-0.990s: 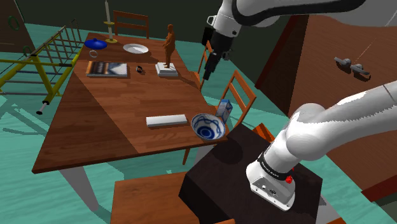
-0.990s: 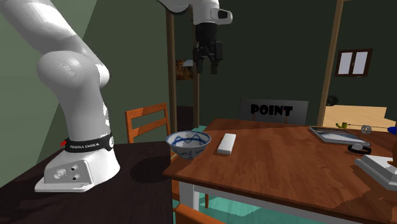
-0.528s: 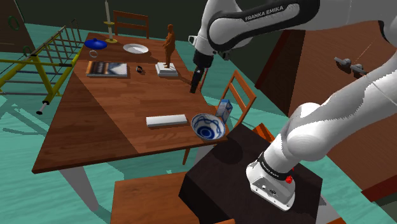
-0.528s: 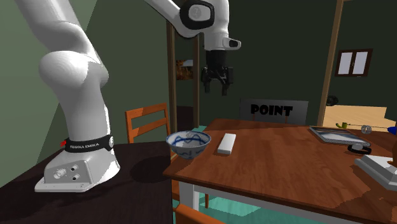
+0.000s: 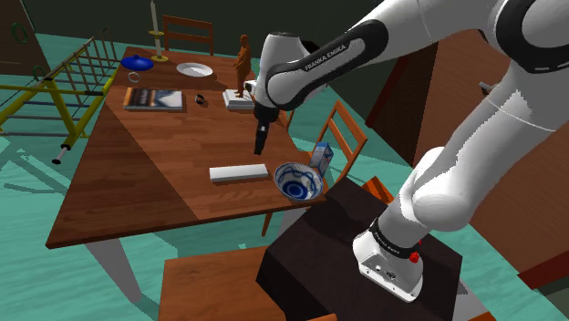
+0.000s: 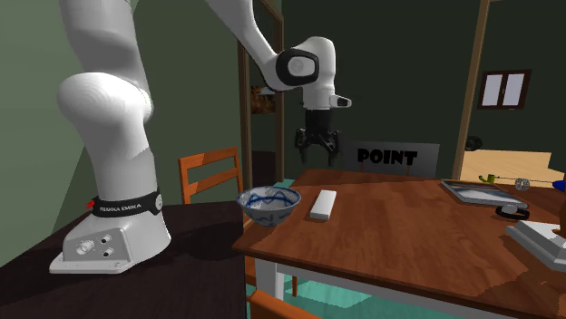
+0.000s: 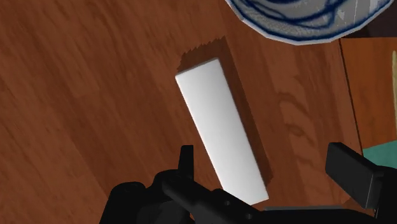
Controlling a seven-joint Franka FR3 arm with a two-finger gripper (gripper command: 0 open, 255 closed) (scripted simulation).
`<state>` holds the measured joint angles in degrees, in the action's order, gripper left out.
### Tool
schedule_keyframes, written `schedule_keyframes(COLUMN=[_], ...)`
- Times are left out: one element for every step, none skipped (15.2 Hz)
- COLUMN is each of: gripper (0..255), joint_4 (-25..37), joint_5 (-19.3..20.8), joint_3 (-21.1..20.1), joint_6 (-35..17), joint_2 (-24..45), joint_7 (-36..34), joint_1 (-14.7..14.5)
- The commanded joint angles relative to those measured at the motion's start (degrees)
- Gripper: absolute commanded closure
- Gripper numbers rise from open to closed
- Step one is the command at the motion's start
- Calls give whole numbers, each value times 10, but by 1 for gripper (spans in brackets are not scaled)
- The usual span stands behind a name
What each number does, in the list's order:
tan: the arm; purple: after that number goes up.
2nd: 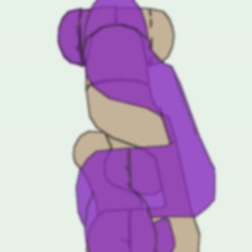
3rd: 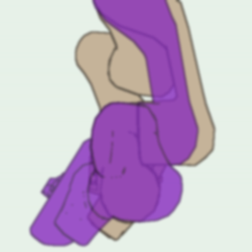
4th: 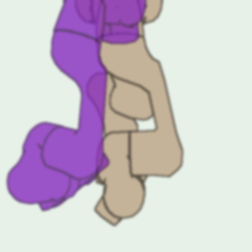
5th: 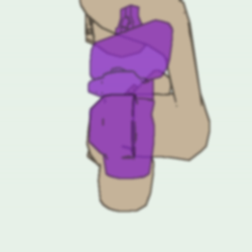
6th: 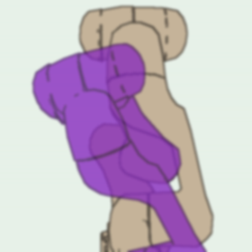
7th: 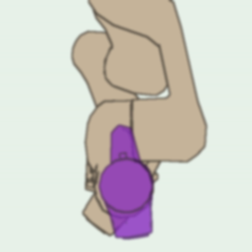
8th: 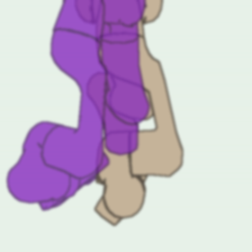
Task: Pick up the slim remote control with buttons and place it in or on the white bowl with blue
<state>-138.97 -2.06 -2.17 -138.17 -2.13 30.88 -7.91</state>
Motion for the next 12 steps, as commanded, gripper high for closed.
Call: schedule_keyframes(gripper=[0, 0, 0, 0, 0, 0, 0, 0, 0, 0, 0, 0], joint_4=[9, 16, 24, 33, 42, 52, 62, 70, 71, 71, 72, 73], joint_5=[9, 14, 21, 27, 34, 42, 49, 55, 56, 57, 58, 59], joint_3=[-3, -5, -6, -7, -8, -9, -9, -8, -8, -7, -6, -6], joint_6=[-31, -45, -58, -71, -84, -95, -106, -114, -121, -127, -134, -140], joint_2=[41, 63, 85, 107, 130, 152, 175, 191, 198, 205, 212, 219], joint_7=[13, 18, 22, 25, 29, 31, 34, 36, 35, 34, 34, 33], joint_1=[-3, -5, -7, -8, -11, -13, -16, -18, -19, -19, -19, -20])
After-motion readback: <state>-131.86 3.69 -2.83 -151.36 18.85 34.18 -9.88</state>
